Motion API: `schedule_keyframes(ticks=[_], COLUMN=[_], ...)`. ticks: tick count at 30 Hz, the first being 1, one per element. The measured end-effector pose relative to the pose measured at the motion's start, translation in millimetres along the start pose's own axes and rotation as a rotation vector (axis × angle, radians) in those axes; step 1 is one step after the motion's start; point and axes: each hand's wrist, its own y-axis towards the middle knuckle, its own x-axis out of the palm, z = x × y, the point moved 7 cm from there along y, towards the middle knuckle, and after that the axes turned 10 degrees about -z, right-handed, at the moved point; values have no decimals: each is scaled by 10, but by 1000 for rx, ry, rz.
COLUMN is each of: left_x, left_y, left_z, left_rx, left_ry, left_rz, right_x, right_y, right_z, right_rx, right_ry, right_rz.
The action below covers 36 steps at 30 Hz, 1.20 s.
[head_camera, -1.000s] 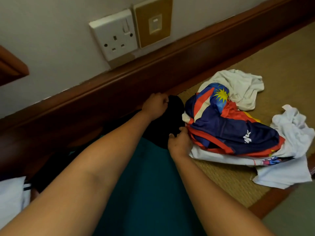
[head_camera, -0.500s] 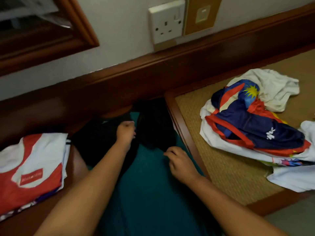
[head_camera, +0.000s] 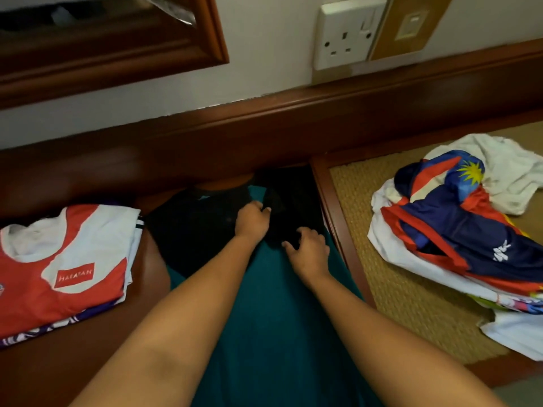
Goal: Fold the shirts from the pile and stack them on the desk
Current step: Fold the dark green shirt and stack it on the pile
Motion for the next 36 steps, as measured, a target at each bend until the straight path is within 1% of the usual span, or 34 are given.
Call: schedule_keyframes(ticks=[2,3,5,6,8,9,10,11,12,14,15,17,20,22,24,25,26,28,30,32,33,34,36], left_x=[-69,-91,-124,-152,-224,-236,-252,-264,-265,-230,-230,-274,-388,-441,-478,-496,-506,-365,-25,392,558,654,699], left_y=[-15,-7,6,-2,-15,-19,-39,-57,-51,-4,12,53,95,70,-26,-109,-226,-514,-817,-1052,-1119,-1146,-1182], left_z=[-18,-74,-248,-353,-589,-700,-777,-797,-792,-803,-812,-818,-849,-921,-924,-887,-815,-648,-522,-511,-556,-609,-650], left_rx=[8,-21,-132,-204,-340,-380,-393,-372,-331,-264,-263,-256,-237,-249,-218,-174,-105,77,278,430,440,418,347], left_ry=[-186,-327,-639,-781,-992,-1055,-1075,-1076,-1062,-933,-847,-723,-648,-626,-523,-419,-267,75,315,498,585,650,705], left_rz=[3,-10,-38,-33,17,29,32,16,-14,-67,-64,3,124,162,188,216,255,290,222,83,12,-26,-30], right_x=[-27,-44,-35,37,266,363,417,424,394,334,324,332,349,341,307,281,243,184,148,138,141,139,123], right_y=[-6,-34,-131,-186,-291,-325,-335,-329,-327,-348,-350,-344,-337,-350,-395,-429,-480,-608,-765,-926,-1006,-1085,-1235], right_z=[-90,-172,-403,-526,-695,-704,-669,-607,-543,-432,-379,-276,-165,-140,-111,-81,-37,108,294,485,581,669,812], right_rx=[-35,-92,-275,-388,-577,-607,-594,-557,-523,-491,-479,-455,-433,-441,-436,-429,-419,-386,-339,-260,-217,-176,-118], right_ry=[5,26,16,-37,-151,-175,-167,-130,-77,-37,-53,-105,-131,-118,-89,-74,-63,-56,-86,-146,-167,-187,-241], right_rz=[52,89,135,110,-15,-90,-143,-159,-140,-75,-55,-53,-95,-112,-113,-106,-94,-67,-50,-64,-83,-103,-124])
